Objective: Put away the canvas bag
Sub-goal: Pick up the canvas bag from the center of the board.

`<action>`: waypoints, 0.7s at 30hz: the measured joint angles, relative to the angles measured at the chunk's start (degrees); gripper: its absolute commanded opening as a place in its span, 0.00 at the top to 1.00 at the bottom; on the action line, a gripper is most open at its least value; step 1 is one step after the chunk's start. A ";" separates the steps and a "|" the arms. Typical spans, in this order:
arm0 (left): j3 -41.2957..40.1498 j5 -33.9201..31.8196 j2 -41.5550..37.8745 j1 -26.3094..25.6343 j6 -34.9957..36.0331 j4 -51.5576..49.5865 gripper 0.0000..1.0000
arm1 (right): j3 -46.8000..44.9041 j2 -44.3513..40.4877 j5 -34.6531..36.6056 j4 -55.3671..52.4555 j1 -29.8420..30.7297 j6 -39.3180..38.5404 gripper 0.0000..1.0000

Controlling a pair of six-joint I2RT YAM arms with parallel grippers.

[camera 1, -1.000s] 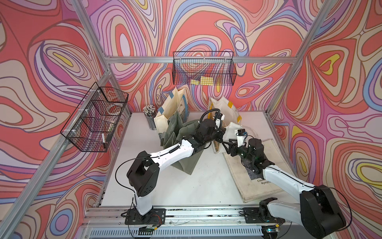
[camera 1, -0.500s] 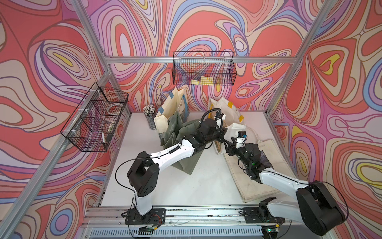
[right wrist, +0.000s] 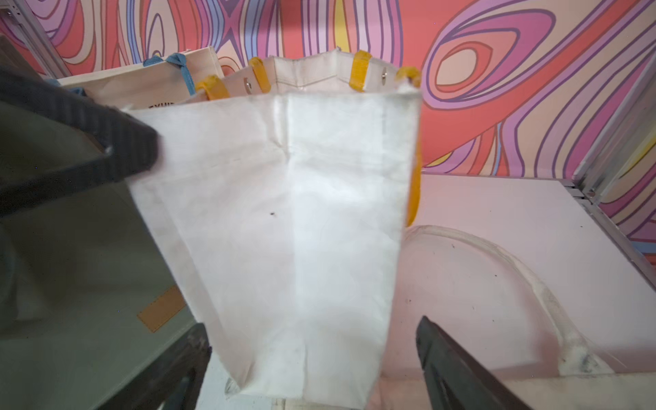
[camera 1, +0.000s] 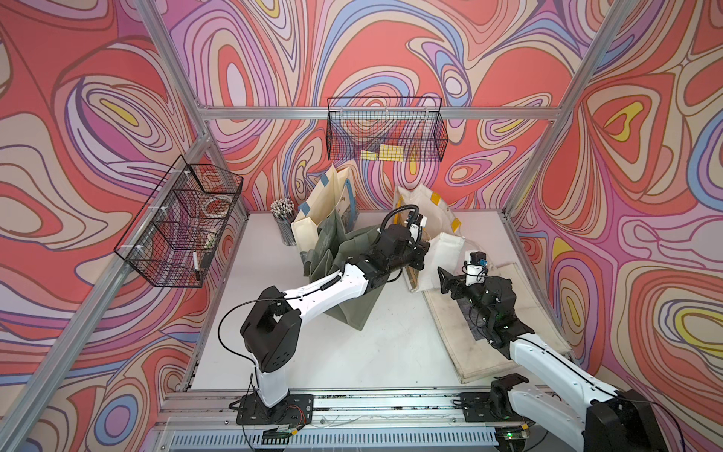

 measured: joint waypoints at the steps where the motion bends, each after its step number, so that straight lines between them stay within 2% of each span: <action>1: -0.09 0.13 -0.07 0.02 0.02 -0.09 1.00 | -0.31 -0.07 -1.27 0.33 -1.51 -0.22 0.04; 5: -0.72 0.61 -0.70 0.09 0.15 -0.42 1.00 | -0.44 1.40 -6.97 1.03 -5.05 -1.81 0.04; 13: -0.85 1.77 -0.79 0.11 0.15 -0.66 1.00 | 1.64 11.76 -16.83 2.75 -5.11 -4.57 0.02; 21: 0.24 2.08 -0.63 0.28 -0.26 -1.31 1.00 | 4.48 16.22 -24.50 6.93 -5.16 -3.78 0.02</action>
